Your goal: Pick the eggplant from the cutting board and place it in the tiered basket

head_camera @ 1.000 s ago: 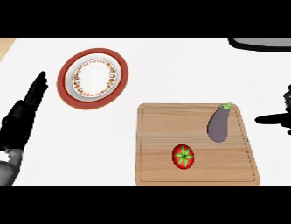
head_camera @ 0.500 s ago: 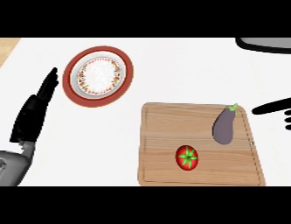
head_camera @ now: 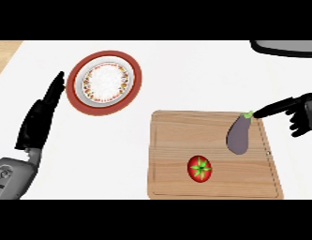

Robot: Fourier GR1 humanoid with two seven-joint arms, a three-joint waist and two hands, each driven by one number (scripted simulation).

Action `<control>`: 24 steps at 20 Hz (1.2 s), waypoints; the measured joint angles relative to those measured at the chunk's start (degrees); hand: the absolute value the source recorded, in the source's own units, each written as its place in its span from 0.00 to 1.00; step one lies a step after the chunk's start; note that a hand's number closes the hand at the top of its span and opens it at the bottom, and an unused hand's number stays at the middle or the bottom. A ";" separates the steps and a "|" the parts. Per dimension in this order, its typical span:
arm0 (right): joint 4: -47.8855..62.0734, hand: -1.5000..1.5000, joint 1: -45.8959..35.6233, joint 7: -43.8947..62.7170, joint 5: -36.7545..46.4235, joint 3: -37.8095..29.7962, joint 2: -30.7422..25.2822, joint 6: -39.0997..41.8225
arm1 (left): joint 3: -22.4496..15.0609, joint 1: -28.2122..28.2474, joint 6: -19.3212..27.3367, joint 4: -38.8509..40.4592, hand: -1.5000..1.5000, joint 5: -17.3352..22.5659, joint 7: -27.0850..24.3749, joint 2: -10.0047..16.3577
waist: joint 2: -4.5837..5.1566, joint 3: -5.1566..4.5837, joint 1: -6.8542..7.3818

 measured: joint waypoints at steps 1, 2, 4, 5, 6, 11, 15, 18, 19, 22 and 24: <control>1.46 0.00 -1.02 0.02 -0.81 0.96 0.64 0.44 | 0.07 0.06 0.10 0.14 0.50 -0.05 0.03 -0.09 | -0.11 -0.02 -0.18; 2.76 0.00 -1.92 -0.07 -1.46 2.02 1.47 0.77 | 0.23 0.05 -0.01 0.15 0.50 0.05 0.13 -0.03 | -0.24 -0.04 -0.36; 5.69 0.00 -3.96 -0.03 -2.77 3.87 2.96 1.62 | 0.56 0.45 -0.25 0.40 0.50 0.08 -0.30 0.25 | -0.33 -0.04 -0.49; 7.08 0.00 -5.14 -0.10 -3.44 4.72 3.58 2.12 | 0.57 0.31 0.02 0.69 0.50 -0.10 -0.34 -0.06 | -0.35 0.00 -0.76; 8.43 0.00 -6.09 -0.17 -3.92 5.63 4.26 2.67 | 0.77 0.06 0.12 0.88 0.50 -0.16 -0.28 -0.10 | -0.38 0.04 -1.03; 14.70 0.00 -11.26 -0.41 -5.88 10.02 7.85 5.39 | 1.37 0.45 0.22 1.15 0.50 -0.23 -0.33 -0.18 | -0.60 0.19 -1.70; 19.56 0.00 -14.96 -0.50 -6.73 13.24 10.84 7.35 | 1.65 0.97 0.24 1.68 0.50 -0.40 -0.72 -0.39 | -0.73 0.24 -2.27; 23.23 0.00 -17.54 -0.57 -7.06 14.95 12.97 8.71 | 2.28 1.14 -0.31 1.80 0.50 -0.14 -0.78 0.00 | -0.75 0.32 -2.56; 24.40 0.00 -18.21 -0.59 -7.21 15.38 13.46 9.28 | 2.16 1.58 -0.19 1.32 0.50 -0.20 -0.71 -0.17 | -0.80 0.34 -2.61; 28.03 0.00 -19.74 -0.63 -7.63 16.17 16.10 10.51 | 2.70 1.52 -0.23 1.29 0.50 -0.32 -0.96 -0.02 | -0.74 0.39 -2.82; 30.52 0.00 -20.89 -0.59 -8.02 16.48 17.75 11.26 | 3.09 1.36 -0.51 1.39 0.50 -0.08 -0.70 0.06 | -0.75 0.39 -2.99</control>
